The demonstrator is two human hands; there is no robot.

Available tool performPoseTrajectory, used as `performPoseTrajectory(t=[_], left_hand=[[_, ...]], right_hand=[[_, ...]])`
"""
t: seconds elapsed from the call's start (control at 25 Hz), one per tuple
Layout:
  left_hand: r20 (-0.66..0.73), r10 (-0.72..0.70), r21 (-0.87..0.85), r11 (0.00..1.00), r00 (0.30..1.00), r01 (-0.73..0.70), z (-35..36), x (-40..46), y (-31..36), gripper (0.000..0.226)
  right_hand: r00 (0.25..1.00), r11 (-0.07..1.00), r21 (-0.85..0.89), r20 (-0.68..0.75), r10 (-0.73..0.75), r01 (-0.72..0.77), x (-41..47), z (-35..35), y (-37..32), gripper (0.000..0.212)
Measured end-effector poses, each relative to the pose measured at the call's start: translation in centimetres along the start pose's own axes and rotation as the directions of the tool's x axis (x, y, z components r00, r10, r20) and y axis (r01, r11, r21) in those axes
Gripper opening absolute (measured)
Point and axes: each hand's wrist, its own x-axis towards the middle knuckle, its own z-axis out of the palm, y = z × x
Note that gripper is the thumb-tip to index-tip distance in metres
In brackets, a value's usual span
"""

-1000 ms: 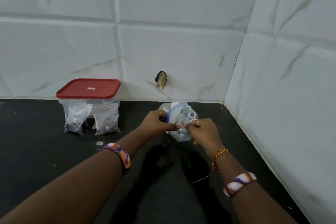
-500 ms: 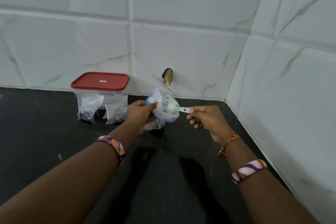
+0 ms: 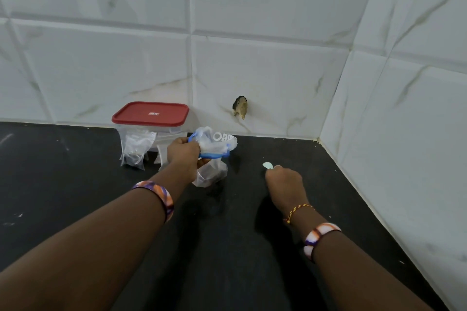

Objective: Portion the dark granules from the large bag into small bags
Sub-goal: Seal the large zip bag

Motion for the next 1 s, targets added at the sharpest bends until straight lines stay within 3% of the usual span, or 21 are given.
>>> performPoseTrajectory(t=[0.12,0.32,0.44,0.68,0.76,0.8,0.84,0.88,0.92,1.0], left_hand=[[0.041,-0.015,-0.03,0.999,0.999,0.016,1.0,0.4,0.7,0.029],[0.124,-0.017,-0.088,0.996,0.992,0.028,3.4,2.7,1.2,0.01],[0.141,-0.03,-0.144,0.988,0.99,0.05,4.0,4.8,1.1,0.021],[0.167,-0.107,-0.263,0.953,0.98,0.149,4.2,8.2,0.4,0.036],[0.2,-0.113,-0.29,0.942,0.973,0.169,4.4,7.9,0.2,0.031],[0.229,-0.107,-0.297,0.939,0.968,0.174,4.5,7.5,0.3,0.028],[0.277,-0.091,-0.307,0.935,0.957,0.178,4.5,7.1,0.5,0.025],[0.333,-0.074,-0.311,0.932,0.94,0.184,4.5,6.6,0.8,0.027],[0.382,-0.062,-0.308,0.932,0.922,0.19,4.4,5.8,1.1,0.031],[0.418,-0.041,-0.28,0.945,0.908,0.171,4.5,4.5,1.9,0.032]], right_hand=[[0.982,0.999,0.002,0.182,-0.047,0.047,2.0,1.2,-0.7,0.026],[0.964,0.998,-0.015,0.262,-0.054,0.06,7.6,4.1,-0.7,0.027],[0.951,0.998,-0.029,0.308,-0.037,0.048,11.0,5.1,0.1,0.025],[0.949,0.998,-0.054,0.315,-0.006,0.024,13.7,6.0,1.4,0.024],[0.981,0.999,0.024,0.189,0.043,-0.048,13.2,5.6,1.1,0.02],[0.989,0.979,0.159,0.097,0.111,-0.125,12.9,5.2,0.9,0.02],[0.976,0.903,0.374,0.046,0.211,-0.213,12.4,4.5,0.6,0.022],[0.949,0.72,0.632,0.085,0.304,-0.287,12.1,3.8,0.3,0.023],[0.922,0.437,0.832,0.206,0.328,-0.342,11.5,2.7,0.0,0.022],[0.874,-0.077,0.893,0.45,0.181,-0.444,10.3,0.7,-0.6,0.02]])
